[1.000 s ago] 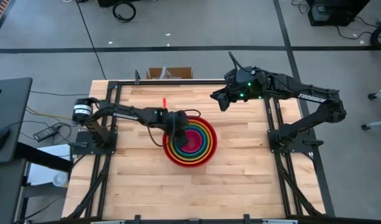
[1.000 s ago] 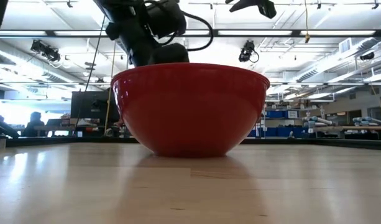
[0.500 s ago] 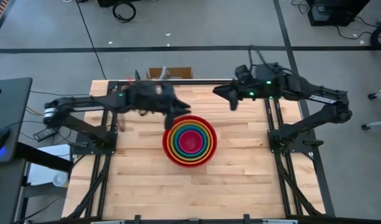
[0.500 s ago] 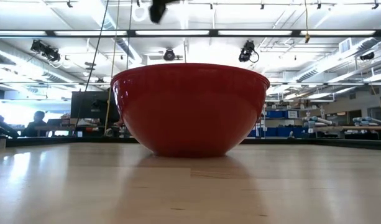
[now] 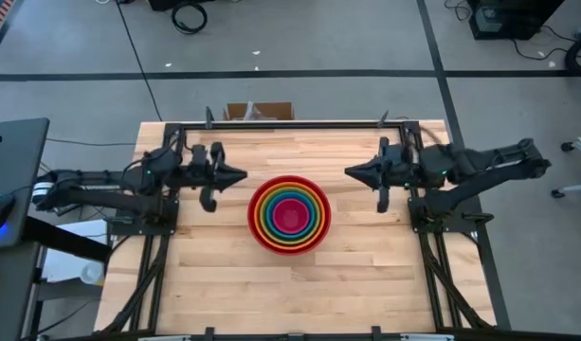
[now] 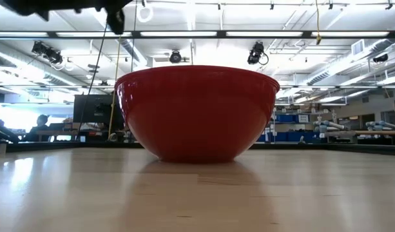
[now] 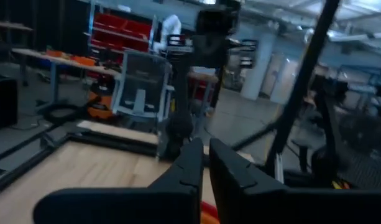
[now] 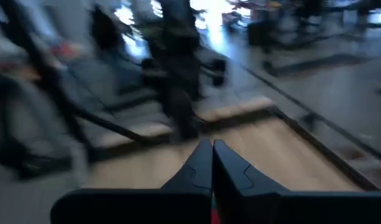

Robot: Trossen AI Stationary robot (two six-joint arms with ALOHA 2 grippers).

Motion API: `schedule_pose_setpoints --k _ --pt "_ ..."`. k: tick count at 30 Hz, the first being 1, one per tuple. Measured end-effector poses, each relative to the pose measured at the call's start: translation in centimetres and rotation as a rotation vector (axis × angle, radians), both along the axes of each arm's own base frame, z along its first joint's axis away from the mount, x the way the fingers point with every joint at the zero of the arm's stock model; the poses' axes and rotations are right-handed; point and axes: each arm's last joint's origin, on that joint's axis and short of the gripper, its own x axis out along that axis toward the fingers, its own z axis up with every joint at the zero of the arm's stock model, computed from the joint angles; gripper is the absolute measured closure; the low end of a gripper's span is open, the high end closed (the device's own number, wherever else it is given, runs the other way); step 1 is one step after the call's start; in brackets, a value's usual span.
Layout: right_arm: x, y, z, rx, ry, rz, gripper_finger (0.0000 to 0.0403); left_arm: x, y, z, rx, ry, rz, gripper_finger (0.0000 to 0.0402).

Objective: Nest bowls inside each other
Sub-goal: Return to Home Position

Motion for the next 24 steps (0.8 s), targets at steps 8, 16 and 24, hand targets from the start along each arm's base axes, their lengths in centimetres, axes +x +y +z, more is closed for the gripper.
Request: schedule_pose_setpoints --k 8,16,24 --pt "-1.6 -0.3 -3.8 -0.075 0.072 0.064 0.0396 -1.7 -0.7 -2.7 0.157 0.046 -0.064 0.0391" --pt "-4.0 -0.7 -7.4 -0.125 -0.157 0.119 0.0399 -4.0 -0.8 -7.4 0.083 0.019 -0.052 0.0395" --pt "-6.3 -1.4 -10.6 -0.102 -0.189 0.122 0.0399 -5.7 -0.4 -8.9 0.126 -0.037 0.025 0.0395"
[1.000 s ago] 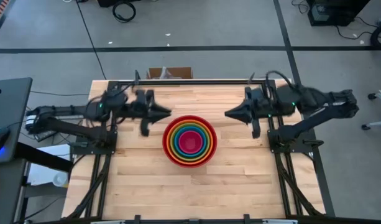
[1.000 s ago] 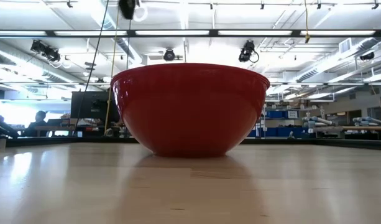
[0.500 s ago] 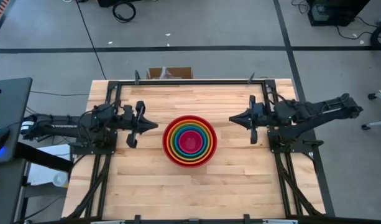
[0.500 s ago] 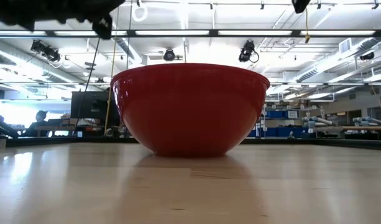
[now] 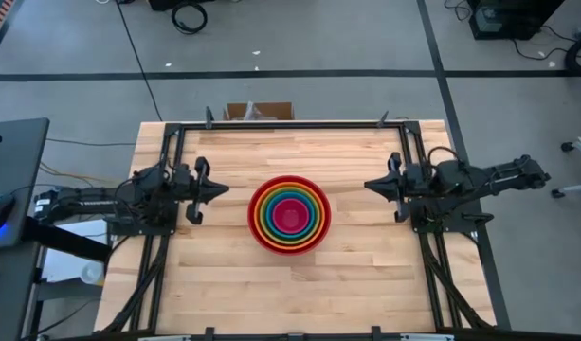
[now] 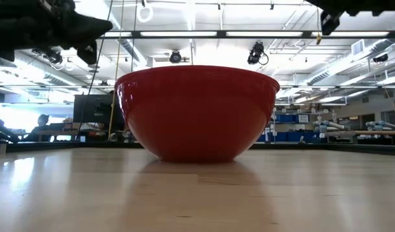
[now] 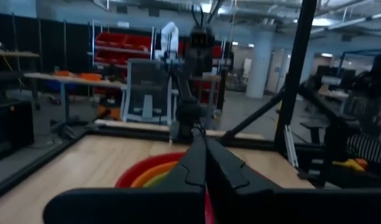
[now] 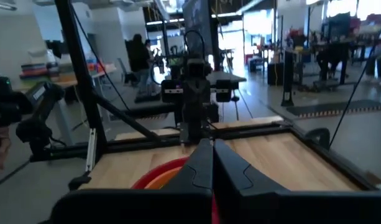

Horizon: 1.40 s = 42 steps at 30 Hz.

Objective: Nest bowls inside each other
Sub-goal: Return to Home Position

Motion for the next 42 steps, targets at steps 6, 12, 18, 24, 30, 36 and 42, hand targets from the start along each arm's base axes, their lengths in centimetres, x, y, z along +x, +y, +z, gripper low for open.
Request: schedule_pose_setpoints --k 6,12,18,24,30,36,42 --pt "-2.4 -0.5 -1.7 0.045 -0.102 -0.019 0.0399 -0.8 -0.1 -0.1 0.011 0.005 0.004 0.0395" --pt "-2.7 -0.6 -3.8 0.102 -0.105 -0.001 0.0399 -1.3 -0.2 -0.7 0.004 0.071 0.004 0.0395" --pt "-2.0 -0.4 -6.4 0.137 -0.124 -0.004 0.04 -1.4 -0.2 -1.4 0.028 0.138 0.009 0.0395" --pt "-1.7 -0.5 -7.8 0.131 -0.112 -0.035 0.04 -1.4 -0.2 -1.5 0.041 0.149 0.01 0.0395" --pt "-1.6 -0.7 -8.2 0.094 -0.086 -0.074 0.0398 -1.3 0.0 -1.7 0.054 0.172 0.039 0.0395" --pt "-1.5 -1.1 -8.9 0.07 -0.015 -0.137 0.0398 -1.4 0.5 -1.8 0.055 0.176 0.119 0.0395" --pt "-1.4 -1.4 -8.6 0.08 -0.049 -0.144 0.0397 -1.4 0.4 -1.7 0.06 0.167 0.08 0.0395"
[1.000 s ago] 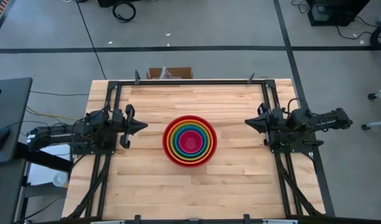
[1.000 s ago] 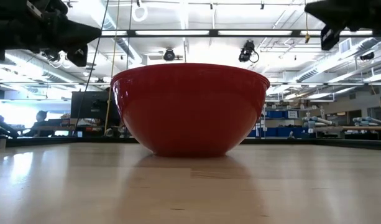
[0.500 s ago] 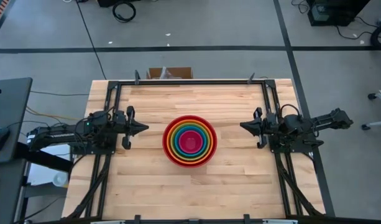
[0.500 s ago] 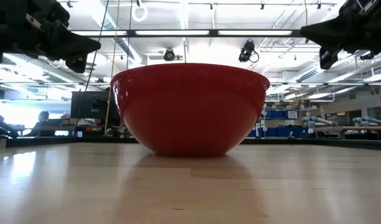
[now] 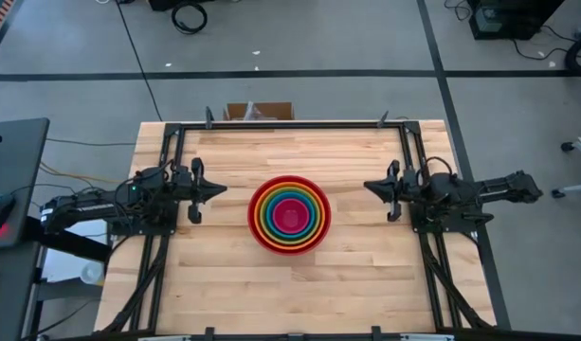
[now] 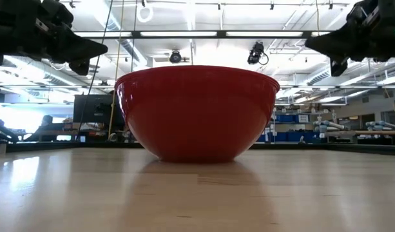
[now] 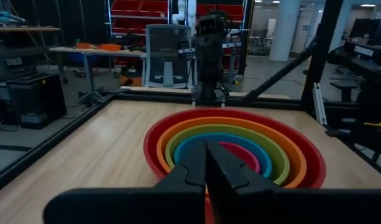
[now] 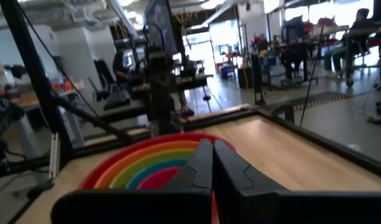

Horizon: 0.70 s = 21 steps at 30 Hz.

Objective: Nest bowls inside each other
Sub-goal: Return to Home Position

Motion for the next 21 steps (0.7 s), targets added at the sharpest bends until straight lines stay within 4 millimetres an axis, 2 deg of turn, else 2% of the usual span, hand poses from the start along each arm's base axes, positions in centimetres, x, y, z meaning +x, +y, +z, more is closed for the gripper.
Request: schedule_pose_setpoints --k 6,8,9,12,16,21 --pt "-0.1 -0.2 0.4 -0.024 -0.039 -0.01 0.0395 0.2 0.0 -0.1 -0.012 -0.056 -0.001 0.0395" --pt "0.0 -0.1 0.4 -0.029 -0.038 0.006 0.0395 0.4 0.1 -1.1 -0.038 -0.11 0.015 0.0395" --pt "0.0 -0.1 0.4 -0.03 -0.034 0.013 0.0395 0.5 0.2 -1.9 -0.062 -0.106 0.023 0.0395" --pt "0.0 -0.1 0.3 -0.018 -0.033 0.023 0.0395 0.8 0.3 -2.4 -0.073 -0.038 0.031 0.0395" --pt "0.0 -0.1 0.2 -0.018 -0.019 0.023 0.0395 0.7 0.2 -1.7 -0.048 -0.09 0.016 0.0395" --pt "0.1 0.0 -0.8 -0.021 0.085 0.067 0.0394 0.7 0.2 -2.0 -0.046 -0.065 0.007 0.0395"
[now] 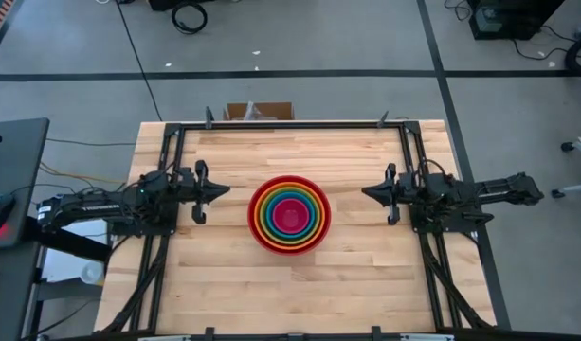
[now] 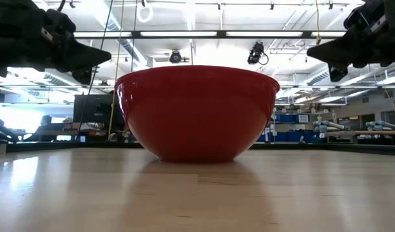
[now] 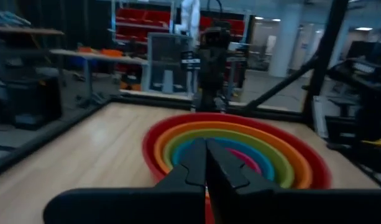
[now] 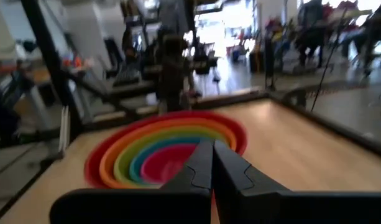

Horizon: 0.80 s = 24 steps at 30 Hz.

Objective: Nest bowls inside each other
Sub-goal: Return to Home Position

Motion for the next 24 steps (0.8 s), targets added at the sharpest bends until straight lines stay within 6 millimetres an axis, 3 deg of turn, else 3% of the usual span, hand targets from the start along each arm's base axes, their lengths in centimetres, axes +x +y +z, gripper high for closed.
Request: schedule_pose_setpoints --k 4,24 --pt "0.1 0.1 -1.1 0.01 -0.02 0.019 0.0397 -0.2 -0.2 -0.3 -0.033 0.026 -0.066 0.0395" --pt "0.1 0.0 -1.0 0.03 -0.034 0.01 0.0379 -0.4 -0.1 -0.5 -0.017 0.044 -0.003 0.0395"
